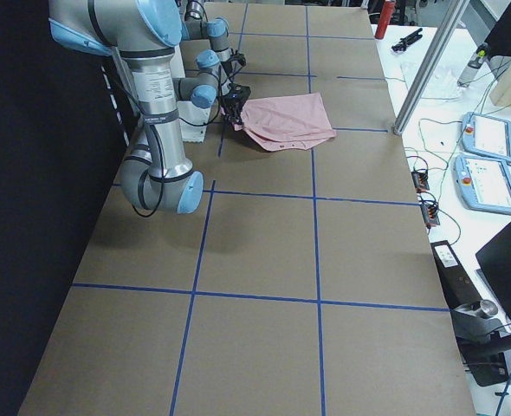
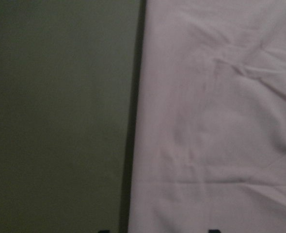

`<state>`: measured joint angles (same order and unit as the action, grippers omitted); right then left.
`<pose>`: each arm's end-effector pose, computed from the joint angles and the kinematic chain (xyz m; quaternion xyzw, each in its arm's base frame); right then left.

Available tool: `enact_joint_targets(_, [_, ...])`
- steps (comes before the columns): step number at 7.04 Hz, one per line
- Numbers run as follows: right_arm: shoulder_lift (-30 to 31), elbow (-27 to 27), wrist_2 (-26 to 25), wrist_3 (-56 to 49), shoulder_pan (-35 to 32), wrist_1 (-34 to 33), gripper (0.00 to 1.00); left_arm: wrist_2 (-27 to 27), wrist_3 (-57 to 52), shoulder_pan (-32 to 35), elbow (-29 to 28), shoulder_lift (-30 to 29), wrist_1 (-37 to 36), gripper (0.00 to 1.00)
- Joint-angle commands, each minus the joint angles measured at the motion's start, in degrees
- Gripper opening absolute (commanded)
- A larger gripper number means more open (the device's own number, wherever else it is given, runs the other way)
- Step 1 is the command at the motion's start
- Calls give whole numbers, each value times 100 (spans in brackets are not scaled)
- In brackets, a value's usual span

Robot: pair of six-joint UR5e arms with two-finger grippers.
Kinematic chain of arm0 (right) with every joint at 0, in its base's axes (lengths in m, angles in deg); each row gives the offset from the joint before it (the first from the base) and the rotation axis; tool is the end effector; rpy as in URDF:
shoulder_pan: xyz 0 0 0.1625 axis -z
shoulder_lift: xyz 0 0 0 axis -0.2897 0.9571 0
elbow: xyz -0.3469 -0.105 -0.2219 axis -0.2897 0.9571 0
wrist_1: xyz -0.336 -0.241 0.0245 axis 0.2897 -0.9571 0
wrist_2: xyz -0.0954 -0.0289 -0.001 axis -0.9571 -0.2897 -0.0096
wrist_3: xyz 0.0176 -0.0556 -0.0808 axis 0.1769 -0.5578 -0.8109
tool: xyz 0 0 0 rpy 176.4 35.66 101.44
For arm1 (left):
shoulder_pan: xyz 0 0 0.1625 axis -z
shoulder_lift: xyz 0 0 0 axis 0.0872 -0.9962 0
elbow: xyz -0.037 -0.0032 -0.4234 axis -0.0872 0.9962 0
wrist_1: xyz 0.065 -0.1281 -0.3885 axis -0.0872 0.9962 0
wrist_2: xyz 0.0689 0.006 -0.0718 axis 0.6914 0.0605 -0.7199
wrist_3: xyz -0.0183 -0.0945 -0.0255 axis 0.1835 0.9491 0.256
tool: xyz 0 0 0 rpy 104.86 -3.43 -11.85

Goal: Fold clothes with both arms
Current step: 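Move the left gripper down to the shirt's corner nearest the robot, then grasp the shirt's near corners with both grippers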

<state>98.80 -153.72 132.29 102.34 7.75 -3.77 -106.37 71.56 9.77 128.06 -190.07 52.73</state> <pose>-0.5160 -0.2384 0.2305 0.0654 -0.4388 0.2416 0.8630 0.5335 -0.1874 0.2899 -0.0225 0.4771 -0.2089 0.8533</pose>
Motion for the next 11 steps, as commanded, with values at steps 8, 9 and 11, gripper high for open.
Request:
enact_joint_targets(8, [0,18,-24,-6,-14,0,0,26,9,-204,-199,-285,-125,51])
enact_joint_targets(9, [0,18,-24,-6,-5,0,0,26,0,-204,-199,-285,-125,51])
enact_joint_targets(11, [0,10,-24,-6,-5,0,0,26,-9,-204,-199,-285,-125,51])
